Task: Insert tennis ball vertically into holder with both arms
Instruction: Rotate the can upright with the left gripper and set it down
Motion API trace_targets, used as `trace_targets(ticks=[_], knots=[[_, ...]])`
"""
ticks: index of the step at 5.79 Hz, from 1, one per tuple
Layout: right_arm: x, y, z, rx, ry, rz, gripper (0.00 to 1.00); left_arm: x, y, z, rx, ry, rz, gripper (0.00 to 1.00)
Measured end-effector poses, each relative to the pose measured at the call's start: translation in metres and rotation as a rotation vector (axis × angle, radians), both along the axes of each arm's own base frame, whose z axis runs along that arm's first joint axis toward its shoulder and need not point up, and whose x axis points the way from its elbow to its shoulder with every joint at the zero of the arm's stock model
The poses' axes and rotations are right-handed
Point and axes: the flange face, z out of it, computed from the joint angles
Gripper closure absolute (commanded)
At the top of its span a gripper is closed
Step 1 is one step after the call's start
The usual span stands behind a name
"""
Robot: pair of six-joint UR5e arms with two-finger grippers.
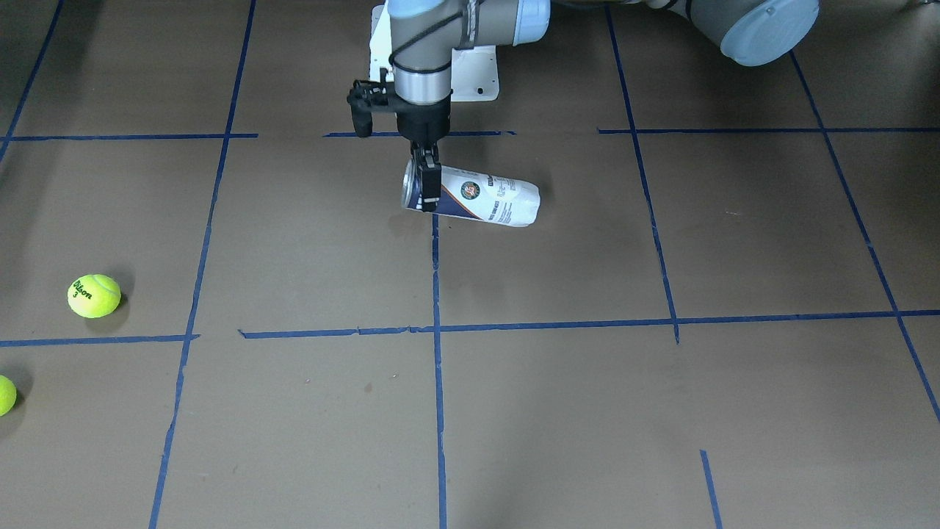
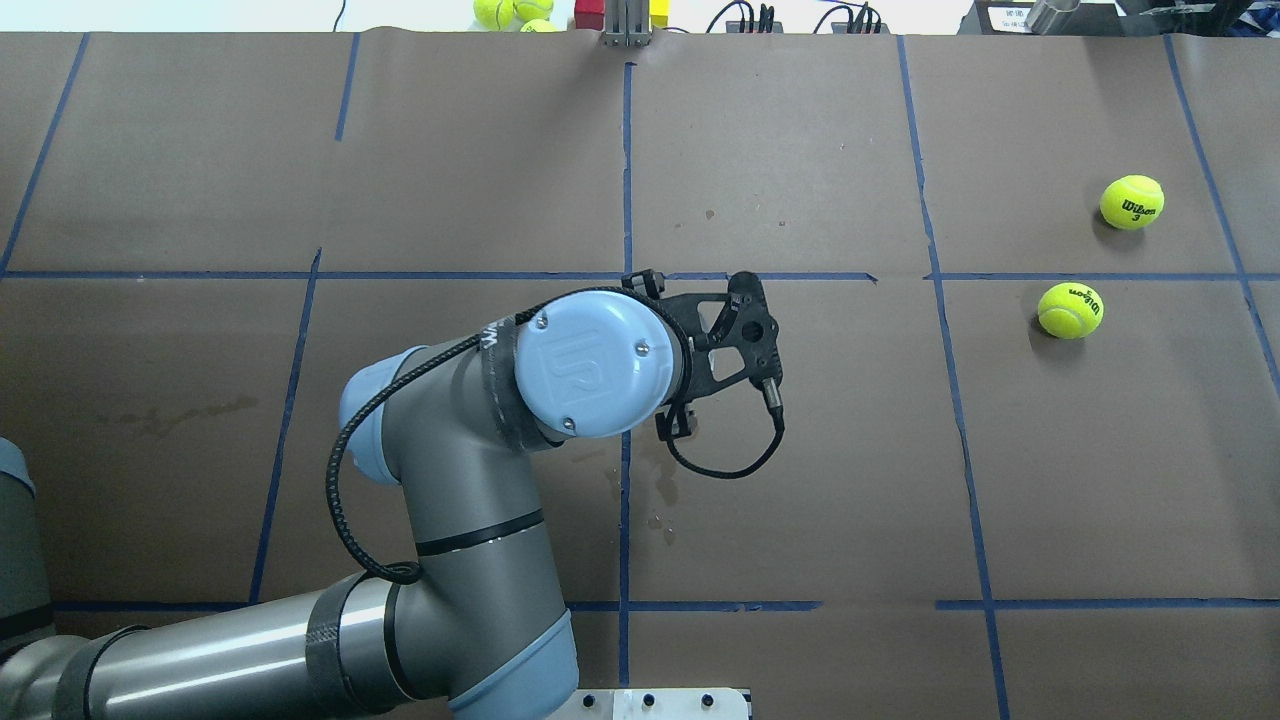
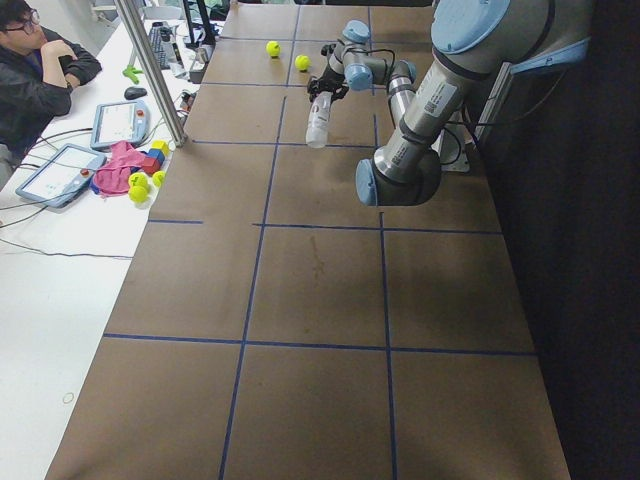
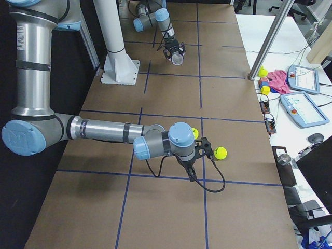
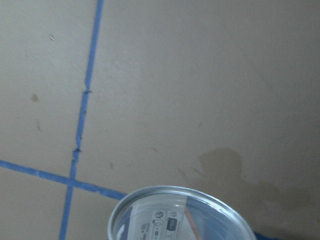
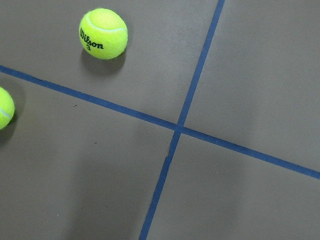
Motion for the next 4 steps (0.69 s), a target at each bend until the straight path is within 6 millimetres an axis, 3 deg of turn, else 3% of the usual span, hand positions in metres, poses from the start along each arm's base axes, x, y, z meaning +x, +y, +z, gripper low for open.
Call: trace_targets(ticks=[2,3,4], knots=[[0.000,0.000,0.000,-0.001,0.000,0.000,0.00,-0.031,-0.007,-0.035,-0.033,0.340,-0.077,0.19],[0.000,0.000,0.000,0.000,0.000,0.000,0.00,-0.044,-0.005,-0.042,-0.054,0.506,-0.091,0.19],[0.000,0.000,0.000,0.001,0.001,0.000,0.00,-0.059,-0.001,-0.034,-0.065,0.679,-0.089,0.19]])
